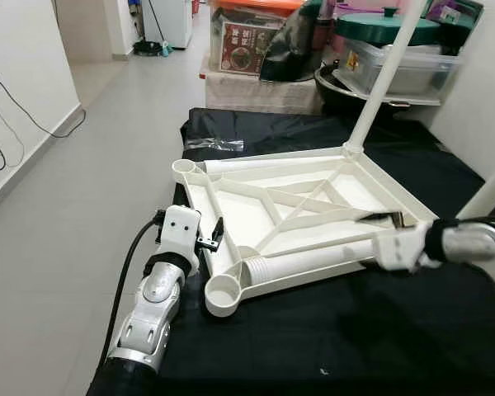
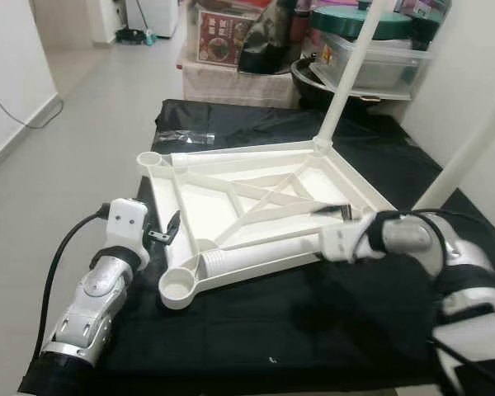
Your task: Building children table
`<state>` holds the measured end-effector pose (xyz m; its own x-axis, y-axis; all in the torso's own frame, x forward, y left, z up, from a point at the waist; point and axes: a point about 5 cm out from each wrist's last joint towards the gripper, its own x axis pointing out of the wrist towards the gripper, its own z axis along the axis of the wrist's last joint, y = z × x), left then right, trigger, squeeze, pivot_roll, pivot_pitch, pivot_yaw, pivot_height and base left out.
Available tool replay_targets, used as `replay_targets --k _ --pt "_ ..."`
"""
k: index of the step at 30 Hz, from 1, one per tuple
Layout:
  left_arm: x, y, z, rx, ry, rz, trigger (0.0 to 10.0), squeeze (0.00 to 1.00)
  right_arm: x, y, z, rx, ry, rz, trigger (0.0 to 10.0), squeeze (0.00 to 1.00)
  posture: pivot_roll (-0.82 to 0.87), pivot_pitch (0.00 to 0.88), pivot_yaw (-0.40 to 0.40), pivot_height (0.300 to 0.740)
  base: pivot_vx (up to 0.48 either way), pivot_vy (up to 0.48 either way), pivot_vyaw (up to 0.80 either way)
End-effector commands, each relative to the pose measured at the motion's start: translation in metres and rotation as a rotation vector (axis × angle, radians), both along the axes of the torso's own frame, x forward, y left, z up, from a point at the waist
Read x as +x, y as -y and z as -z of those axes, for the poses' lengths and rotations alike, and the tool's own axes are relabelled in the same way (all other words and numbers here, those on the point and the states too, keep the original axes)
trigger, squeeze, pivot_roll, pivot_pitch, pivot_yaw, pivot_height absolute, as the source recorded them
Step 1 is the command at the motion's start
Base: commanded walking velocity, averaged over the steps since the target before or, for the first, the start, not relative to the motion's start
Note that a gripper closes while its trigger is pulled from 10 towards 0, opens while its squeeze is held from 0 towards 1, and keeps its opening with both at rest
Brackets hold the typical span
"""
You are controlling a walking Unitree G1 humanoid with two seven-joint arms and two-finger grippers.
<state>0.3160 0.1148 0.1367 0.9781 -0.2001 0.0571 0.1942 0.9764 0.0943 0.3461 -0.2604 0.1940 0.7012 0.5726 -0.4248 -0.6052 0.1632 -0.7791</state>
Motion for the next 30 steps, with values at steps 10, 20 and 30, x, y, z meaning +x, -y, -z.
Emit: replay_targets --k 10,20,30 --pt "-0.002 -0.061 -0.001 0.033 0.038 -0.311 10.0 0.0 0.027 -0.073 0.031 0.848 -0.08 0.429 10.0 0.0 0.08 0.0 -0.121 0.74 0.0 0.0 0.0" --pt "-0.009 -0.123 -0.002 0.081 0.035 -0.649 10.0 0.0 0.017 -0.177 0.062 1.069 -0.436 0.544 10.0 0.0 0.1 0.0 -0.114 0.74 0.0 0.0 0.0" --pt "-0.008 -0.12 -0.003 0.07 0.036 -0.642 10.0 0.0 -0.001 -0.224 0.059 0.946 -0.552 0.444 10.0 0.0 0.11 0.0 -0.12 0.74 0.0 0.0 0.0"
